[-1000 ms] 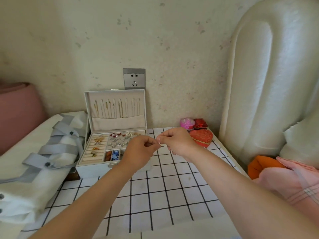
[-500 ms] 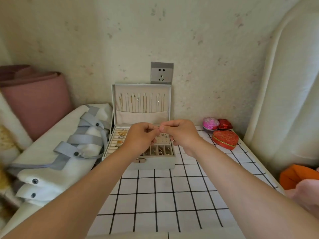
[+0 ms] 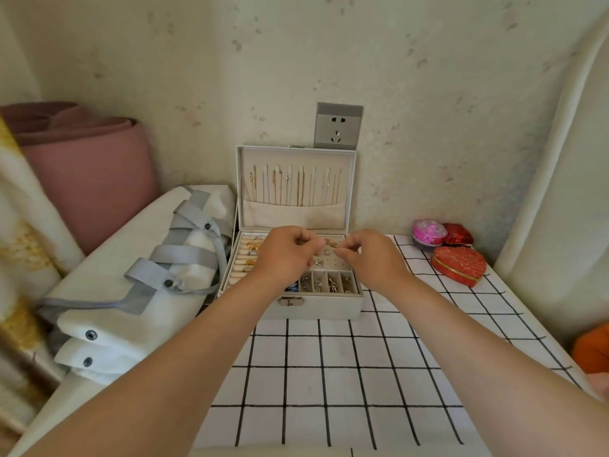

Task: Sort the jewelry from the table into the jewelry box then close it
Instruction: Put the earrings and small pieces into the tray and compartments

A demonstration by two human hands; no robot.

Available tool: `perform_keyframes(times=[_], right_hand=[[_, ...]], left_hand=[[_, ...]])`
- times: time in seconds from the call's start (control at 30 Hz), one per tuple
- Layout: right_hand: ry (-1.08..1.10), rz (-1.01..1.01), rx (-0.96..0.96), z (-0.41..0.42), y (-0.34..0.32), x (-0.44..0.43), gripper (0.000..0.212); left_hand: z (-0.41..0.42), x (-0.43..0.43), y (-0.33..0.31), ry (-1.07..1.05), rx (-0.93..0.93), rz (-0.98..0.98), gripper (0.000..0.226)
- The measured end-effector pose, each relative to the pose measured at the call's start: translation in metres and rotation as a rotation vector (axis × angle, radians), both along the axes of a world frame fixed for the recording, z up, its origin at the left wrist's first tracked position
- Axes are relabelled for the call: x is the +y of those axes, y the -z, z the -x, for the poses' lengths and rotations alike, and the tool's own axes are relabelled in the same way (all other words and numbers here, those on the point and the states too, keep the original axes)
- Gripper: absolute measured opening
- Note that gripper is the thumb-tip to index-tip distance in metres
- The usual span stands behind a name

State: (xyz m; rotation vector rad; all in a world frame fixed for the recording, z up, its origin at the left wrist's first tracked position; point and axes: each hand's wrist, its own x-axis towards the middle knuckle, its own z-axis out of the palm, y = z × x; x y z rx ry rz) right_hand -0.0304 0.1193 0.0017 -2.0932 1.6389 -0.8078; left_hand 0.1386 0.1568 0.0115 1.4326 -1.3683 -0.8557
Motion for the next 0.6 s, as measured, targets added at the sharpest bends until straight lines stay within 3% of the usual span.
perform_keyframes(times=[0.33,0.6], right_hand=[[0.046,0.128,0.118,-0.007,0.017,-0.006,0.007],[-0.043,0.048,0.147,-0.001,0.012,-0.008,0.013]], left_hand=[[-0.005,0.002,-0.002,0.043,0.091,-0.053,0.008],[-0.003,0.003,-0.004,0.021,0.124,-0.073,0.007]])
